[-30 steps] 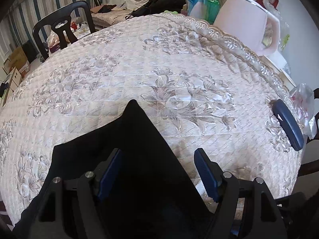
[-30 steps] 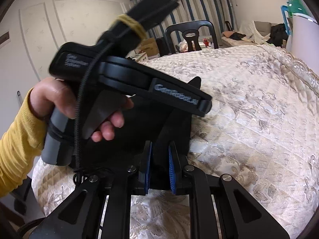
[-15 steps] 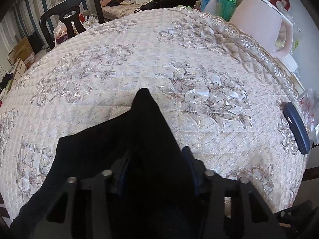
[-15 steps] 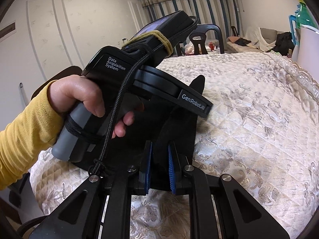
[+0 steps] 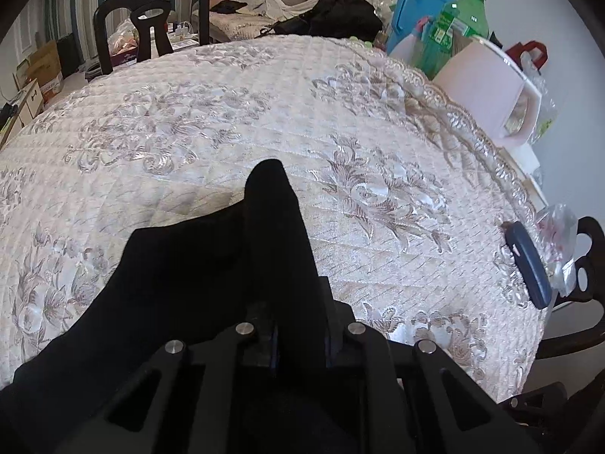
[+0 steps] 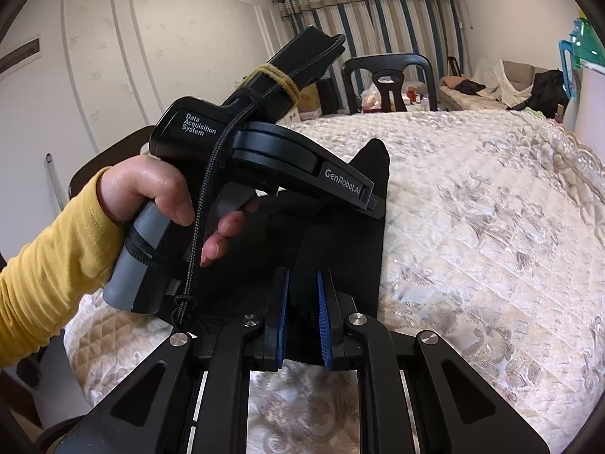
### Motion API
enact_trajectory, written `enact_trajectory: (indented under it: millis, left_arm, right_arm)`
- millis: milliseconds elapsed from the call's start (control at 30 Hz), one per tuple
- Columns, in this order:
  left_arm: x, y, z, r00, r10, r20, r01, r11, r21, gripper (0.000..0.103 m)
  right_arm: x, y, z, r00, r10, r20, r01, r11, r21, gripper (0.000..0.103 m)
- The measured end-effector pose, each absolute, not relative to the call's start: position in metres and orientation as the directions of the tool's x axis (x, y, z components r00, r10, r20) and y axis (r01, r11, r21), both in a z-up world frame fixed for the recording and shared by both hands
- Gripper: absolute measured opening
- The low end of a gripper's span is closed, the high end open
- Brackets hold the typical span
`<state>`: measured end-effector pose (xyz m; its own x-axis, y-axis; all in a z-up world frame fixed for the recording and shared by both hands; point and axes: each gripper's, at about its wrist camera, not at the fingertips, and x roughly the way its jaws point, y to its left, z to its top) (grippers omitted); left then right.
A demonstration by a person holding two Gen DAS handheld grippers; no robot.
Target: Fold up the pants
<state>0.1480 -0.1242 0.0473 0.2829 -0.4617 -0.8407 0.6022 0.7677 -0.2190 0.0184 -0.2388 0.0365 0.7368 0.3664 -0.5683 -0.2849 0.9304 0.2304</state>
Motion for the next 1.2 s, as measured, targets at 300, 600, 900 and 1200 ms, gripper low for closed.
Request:
enact_trajectory:
  millis: [300,600,900,1200]
  left_arm:
    - [0.144,-0.082,0.071,0.324,-0.519,-0.79,0.563,0.777,-0.28,0.018]
    - [0.138,-0.036,0.091,0.37,-0.556,-0.745,0.528,0.785,-0.324,0.018]
    - [0.135,0.015,0.1,0.41,-0.595,-0.691,0.483,0.784,-0.389,0.018]
    - [0.131,0.066,0.102,0.461,-0.599,-0.654,0.446,0.794,-0.413,0.018]
  right_arm:
    - [0.013,-0.213,0.055,0.738,0.413,-0.534,-0.361,0.91,0.206,0.014]
    - [0.02,-0.193,0.067,0.713,0.488,-0.504,-0.447,0.87,0.21,0.013]
    - [0.032,-0.164,0.078,0.684,0.549,-0.481,-0.522,0.828,0.202,0.013]
    - [0.044,-0.127,0.078,0.64,0.6,-0.48,-0.594,0.783,0.187,0.013]
